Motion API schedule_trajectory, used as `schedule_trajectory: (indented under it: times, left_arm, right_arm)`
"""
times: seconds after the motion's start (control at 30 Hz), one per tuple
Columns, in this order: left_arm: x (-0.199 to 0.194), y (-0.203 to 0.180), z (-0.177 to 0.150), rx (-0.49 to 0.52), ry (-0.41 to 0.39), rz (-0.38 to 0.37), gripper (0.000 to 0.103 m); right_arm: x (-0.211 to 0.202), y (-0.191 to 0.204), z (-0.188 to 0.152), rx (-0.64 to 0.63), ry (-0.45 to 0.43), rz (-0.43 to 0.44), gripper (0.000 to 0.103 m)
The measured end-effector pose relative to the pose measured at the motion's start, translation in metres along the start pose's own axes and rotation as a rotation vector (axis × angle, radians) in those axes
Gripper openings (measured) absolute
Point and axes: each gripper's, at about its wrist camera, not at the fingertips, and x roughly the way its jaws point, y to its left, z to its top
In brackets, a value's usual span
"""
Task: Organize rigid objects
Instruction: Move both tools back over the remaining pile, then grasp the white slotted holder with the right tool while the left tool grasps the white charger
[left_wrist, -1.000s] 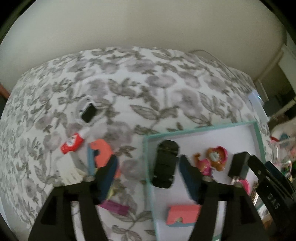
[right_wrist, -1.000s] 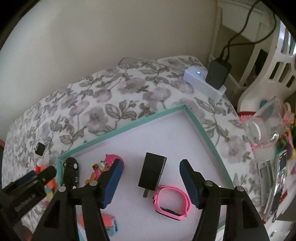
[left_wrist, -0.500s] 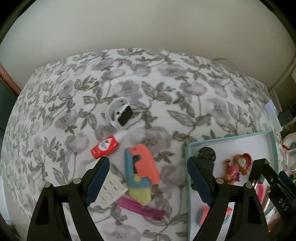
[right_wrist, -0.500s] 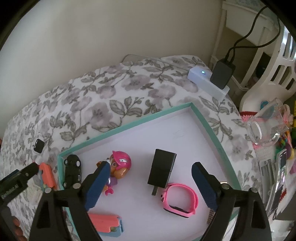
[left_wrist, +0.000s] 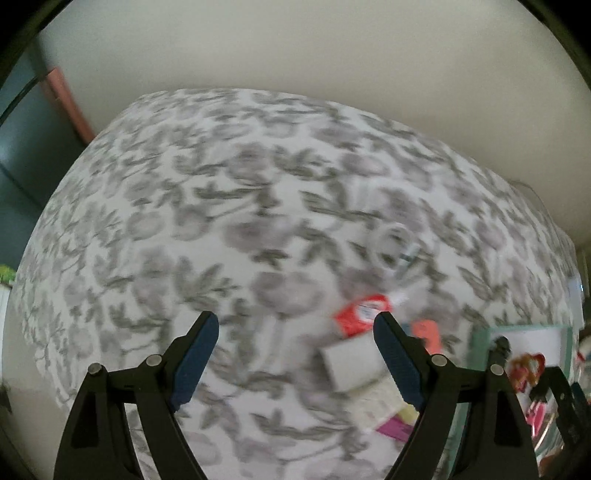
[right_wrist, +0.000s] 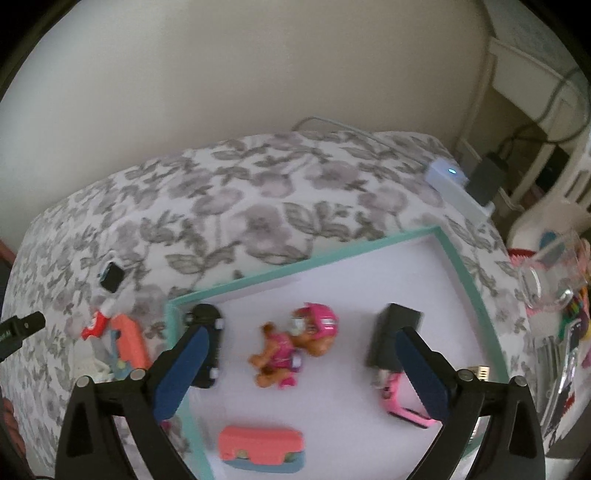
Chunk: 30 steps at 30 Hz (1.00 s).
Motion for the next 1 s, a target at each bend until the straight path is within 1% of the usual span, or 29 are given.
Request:
schedule_trajectory:
  times: [0.07,0.13,0.27,0.5,0.63,0.77,1.0]
  left_arm:
    - [0.000,0.016,0.003,-0.027,-0.002,0.002,0.086]
    - [0.001,0.029,0.006,-0.053,0.000,-0.011,0.086]
    - [0.004,0.043,0.007,-0.067,0.013,-0.025,0.086]
    - [0.011,0.040,0.005,-0.057,0.042,-0.073,0.086]
    - [0.020,0.034,0.002,-0.038,0.077,-0.092,0.087]
    - [0.028,0.034,-0.001,-0.025,0.100,-0.078,0.087]
    - [0.042,0.049,-0.003,-0.036,0.132,-0.017,0.087]
  right_arm:
    - [-0.001,0.013,0.000,-0.014,-0.004,0.017,0.102]
    - [0.000,0.026,-0.001,-0.028,-0.003,0.040,0.102]
    - [0.003,0.053,-0.004,-0.057,0.011,0.105,0.102]
    - [0.014,0.095,-0.016,-0.106,0.052,0.184,0.102]
    - [0.018,0.122,-0.025,-0.165,0.075,0.255,0.102]
    - [0.022,0.147,-0.035,-0.218,0.102,0.326,0.102]
    - [0.030,0.177,-0.052,-0.311,0.131,0.352,0.102]
